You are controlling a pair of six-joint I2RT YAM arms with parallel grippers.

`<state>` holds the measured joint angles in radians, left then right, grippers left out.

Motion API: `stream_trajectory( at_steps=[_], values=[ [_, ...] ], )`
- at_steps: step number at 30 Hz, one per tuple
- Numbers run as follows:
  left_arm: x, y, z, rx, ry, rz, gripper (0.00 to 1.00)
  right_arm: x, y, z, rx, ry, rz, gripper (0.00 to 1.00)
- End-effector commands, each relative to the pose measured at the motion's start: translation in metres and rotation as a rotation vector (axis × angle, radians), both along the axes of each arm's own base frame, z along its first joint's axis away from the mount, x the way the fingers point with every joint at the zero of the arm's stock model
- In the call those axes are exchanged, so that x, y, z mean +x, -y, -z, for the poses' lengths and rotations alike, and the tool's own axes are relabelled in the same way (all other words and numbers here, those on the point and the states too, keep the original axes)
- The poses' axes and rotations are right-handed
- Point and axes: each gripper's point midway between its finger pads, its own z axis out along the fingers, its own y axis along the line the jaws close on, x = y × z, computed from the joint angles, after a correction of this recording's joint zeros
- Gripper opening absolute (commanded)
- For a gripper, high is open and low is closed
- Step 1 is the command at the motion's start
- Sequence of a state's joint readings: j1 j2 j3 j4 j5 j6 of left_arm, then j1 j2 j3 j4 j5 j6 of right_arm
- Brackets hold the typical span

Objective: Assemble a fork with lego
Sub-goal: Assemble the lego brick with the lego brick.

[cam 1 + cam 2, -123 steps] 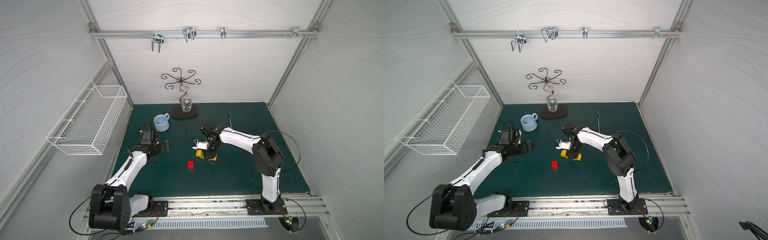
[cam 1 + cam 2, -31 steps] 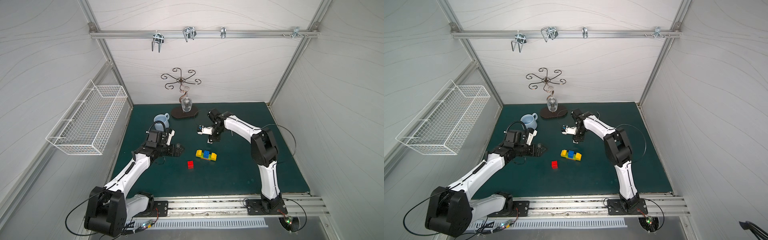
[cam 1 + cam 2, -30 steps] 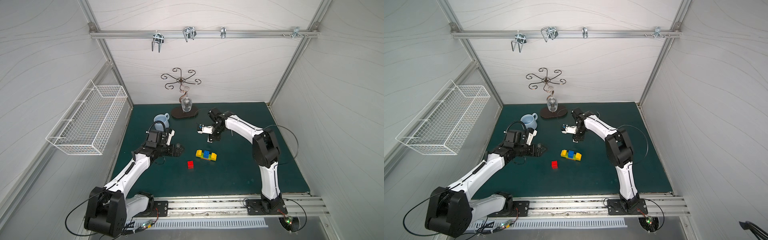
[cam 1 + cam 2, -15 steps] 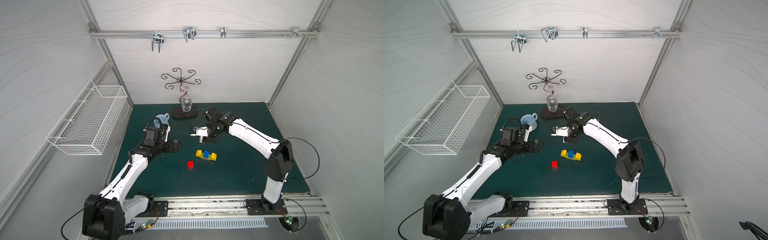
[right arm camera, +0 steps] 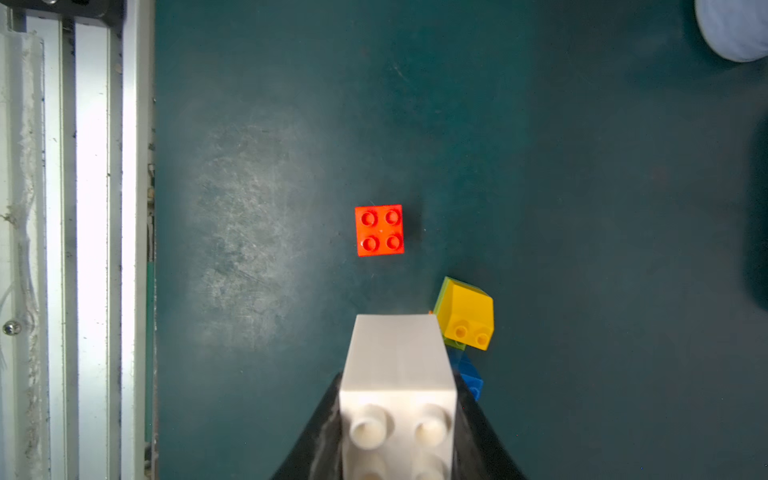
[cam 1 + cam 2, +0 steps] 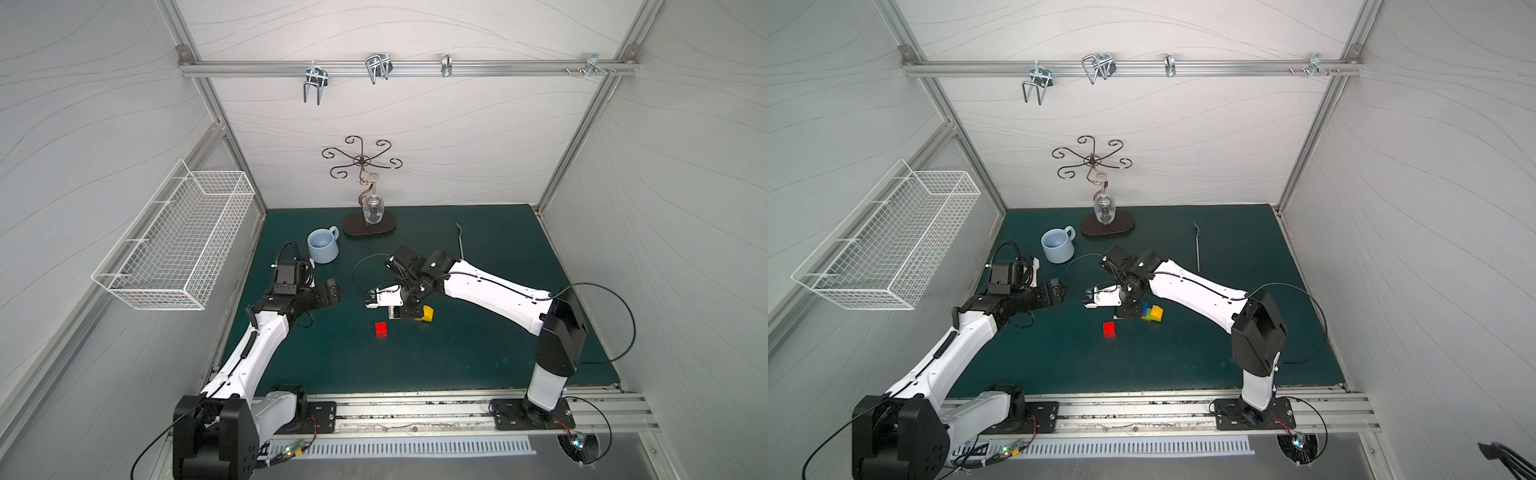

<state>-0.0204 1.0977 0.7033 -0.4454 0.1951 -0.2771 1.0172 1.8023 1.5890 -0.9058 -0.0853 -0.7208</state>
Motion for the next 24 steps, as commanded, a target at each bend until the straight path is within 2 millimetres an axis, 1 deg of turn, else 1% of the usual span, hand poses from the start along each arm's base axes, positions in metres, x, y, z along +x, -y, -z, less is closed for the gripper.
stream_trajectory(
  at_steps=[1, 6, 9, 17, 24],
  values=[
    [0.002, -0.008, 0.000, -0.009, 0.003, -0.053, 1.00, -0.003, -0.010, 0.001, 0.019, 0.002, 0.039, 0.00],
    [0.005, -0.009, 0.003, -0.020, -0.001, -0.063, 1.00, -0.004, -0.025, 0.010, 0.033, 0.024, 0.050, 0.00],
    [0.005, -0.010, 0.004, -0.023, -0.002, -0.067, 1.00, -0.008, -0.031, 0.018, 0.027, 0.022, 0.038, 0.00],
    [0.006, -0.013, 0.004, -0.009, 0.000, -0.080, 1.00, -0.012, -0.034, 0.041, -0.011, 0.011, 0.022, 0.00],
    [0.006, -0.014, 0.006, -0.013, -0.006, -0.085, 1.00, -0.015, -0.037, 0.054, -0.026, 0.011, 0.008, 0.00]
  ],
)
